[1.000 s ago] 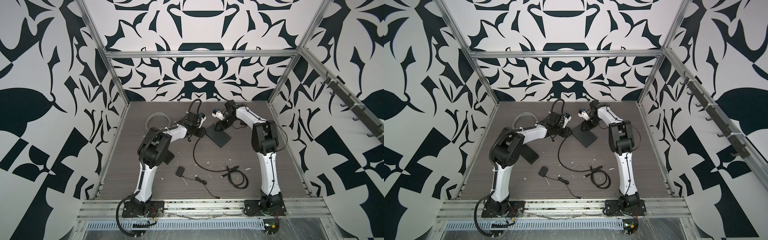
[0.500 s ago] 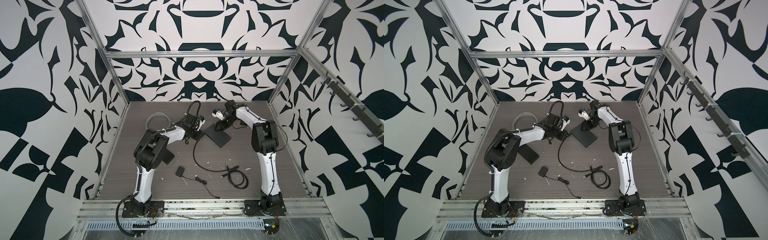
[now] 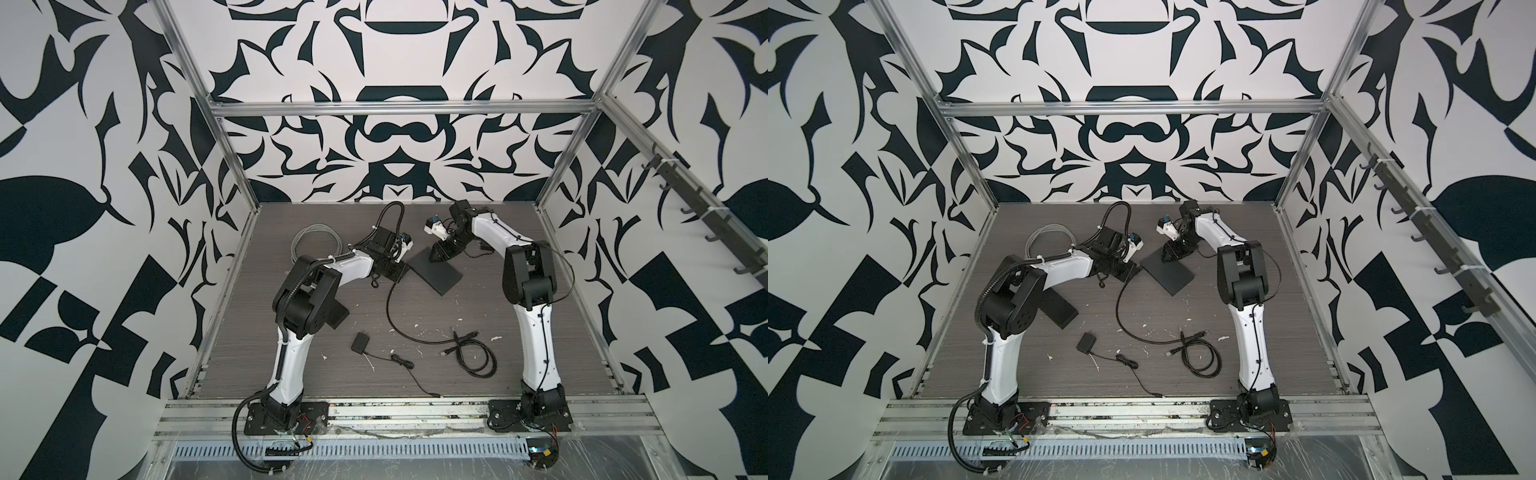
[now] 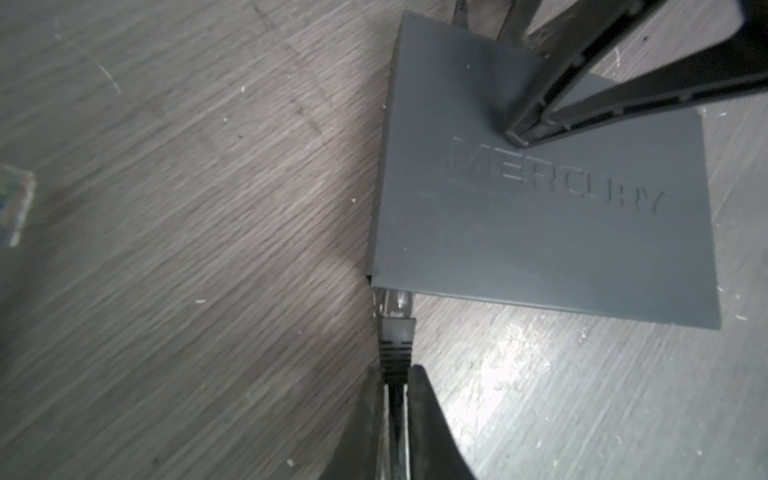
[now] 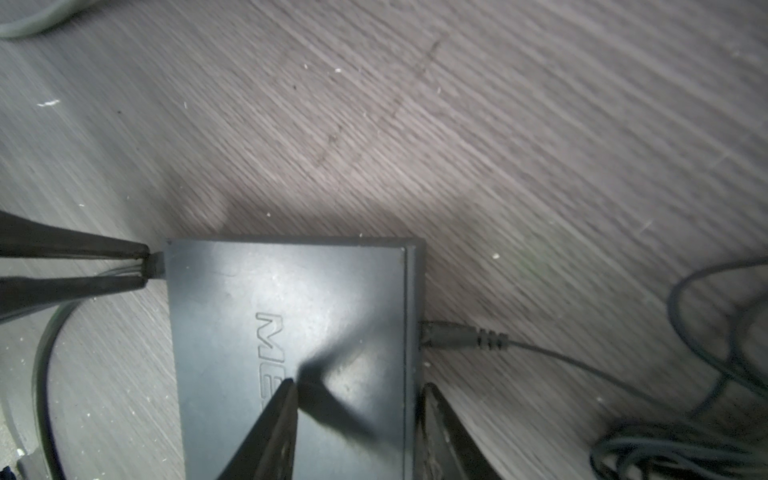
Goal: Insert the plug into the switch port
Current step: 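Open the left gripper and draw it back from the seated ethernet plug, then raise the left gripper away from the box while the right gripper releases the box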
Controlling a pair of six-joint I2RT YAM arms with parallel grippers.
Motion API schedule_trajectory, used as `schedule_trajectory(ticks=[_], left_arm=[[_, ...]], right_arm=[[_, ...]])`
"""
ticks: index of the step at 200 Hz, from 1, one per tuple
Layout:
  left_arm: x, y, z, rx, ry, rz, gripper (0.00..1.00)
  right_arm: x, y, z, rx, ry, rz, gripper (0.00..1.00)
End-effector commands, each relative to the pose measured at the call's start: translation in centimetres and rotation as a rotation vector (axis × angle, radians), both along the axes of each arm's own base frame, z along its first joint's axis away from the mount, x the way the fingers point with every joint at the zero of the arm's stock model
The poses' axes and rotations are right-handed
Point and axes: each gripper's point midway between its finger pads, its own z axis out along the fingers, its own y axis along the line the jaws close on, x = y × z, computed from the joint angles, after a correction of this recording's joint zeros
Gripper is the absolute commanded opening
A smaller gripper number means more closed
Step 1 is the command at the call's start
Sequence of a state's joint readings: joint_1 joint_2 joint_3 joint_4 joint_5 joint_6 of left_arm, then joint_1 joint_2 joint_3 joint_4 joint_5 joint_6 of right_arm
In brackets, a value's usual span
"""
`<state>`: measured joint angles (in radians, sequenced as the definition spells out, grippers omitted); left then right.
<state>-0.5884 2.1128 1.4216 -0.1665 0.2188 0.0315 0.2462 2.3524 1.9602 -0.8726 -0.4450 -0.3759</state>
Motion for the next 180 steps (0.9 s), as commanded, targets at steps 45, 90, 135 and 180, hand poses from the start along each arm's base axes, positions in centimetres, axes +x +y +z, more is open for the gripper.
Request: schedule_trajectory(ticks=[45, 90, 135, 180], left_arm=[[0.5, -1.9, -0.9, -0.014, 0.010, -0.053, 0.16], [-0.6, -0.9, 0.2, -0.007, 0.013, -0.042, 0.33], [-1.3, 0.4, 0.2, 0.046, 0.019, -0.026, 0.33], [-1.4, 0.2, -0.5, 0.054, 0.035, -0.048, 0.20]], right_arm=[[-4.2, 0.2, -4.9, -0.092, 0.181, 0.077, 0.45], [-3.8, -0.1, -5.0, -0.119, 0.175, 0.064, 0.45], [-3.8, -0.2, -5.1, -0.126, 0.175, 0.059, 0.45], [-3.7, -0.1, -4.9, -0.116, 0.174, 0.063, 0.43]])
